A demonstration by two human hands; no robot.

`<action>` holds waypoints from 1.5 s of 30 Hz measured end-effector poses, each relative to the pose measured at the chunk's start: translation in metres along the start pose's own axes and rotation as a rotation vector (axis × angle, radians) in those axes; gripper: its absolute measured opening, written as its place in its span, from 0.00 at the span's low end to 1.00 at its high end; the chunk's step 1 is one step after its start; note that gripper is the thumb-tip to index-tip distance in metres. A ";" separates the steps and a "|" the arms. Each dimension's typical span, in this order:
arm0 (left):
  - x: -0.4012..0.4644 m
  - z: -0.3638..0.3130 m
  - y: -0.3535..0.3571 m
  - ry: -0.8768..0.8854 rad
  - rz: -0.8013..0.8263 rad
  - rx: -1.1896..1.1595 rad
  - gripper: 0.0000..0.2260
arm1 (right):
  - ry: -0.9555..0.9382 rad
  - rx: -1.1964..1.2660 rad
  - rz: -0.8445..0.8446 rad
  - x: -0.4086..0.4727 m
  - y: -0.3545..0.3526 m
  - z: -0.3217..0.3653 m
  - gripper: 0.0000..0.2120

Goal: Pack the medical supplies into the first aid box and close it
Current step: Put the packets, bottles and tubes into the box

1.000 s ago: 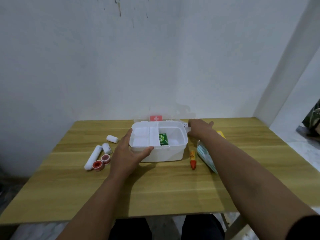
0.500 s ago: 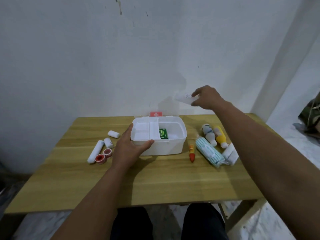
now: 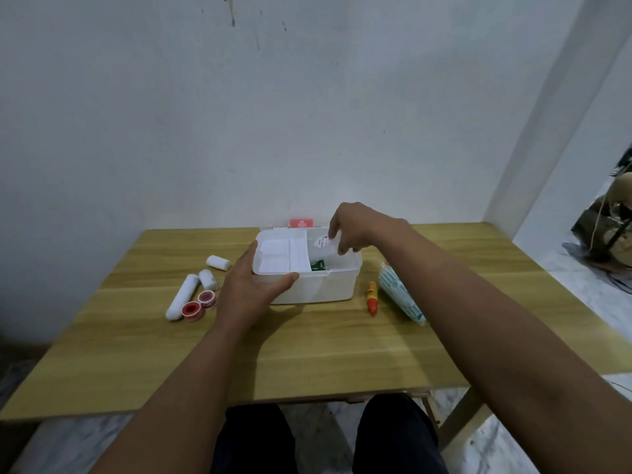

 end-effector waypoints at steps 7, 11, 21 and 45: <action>0.002 0.004 0.003 -0.005 -0.006 0.015 0.44 | -0.044 -0.113 -0.106 0.003 0.022 -0.006 0.22; 0.002 0.002 0.003 -0.012 -0.011 0.023 0.45 | -0.053 -0.150 -0.082 0.002 0.029 -0.003 0.22; 0.003 0.003 0.004 0.002 -0.011 0.038 0.45 | -0.047 -0.161 -0.109 0.001 0.043 0.011 0.24; 0.005 0.009 0.004 -0.013 -0.025 0.035 0.48 | 0.043 0.334 -0.213 0.003 0.064 0.062 0.24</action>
Point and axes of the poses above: each hand's wrist, its own x-axis towards the middle knuckle, its own y-axis out of the palm, z = x × y, the point moved 1 cm from there along x, towards the middle knuckle
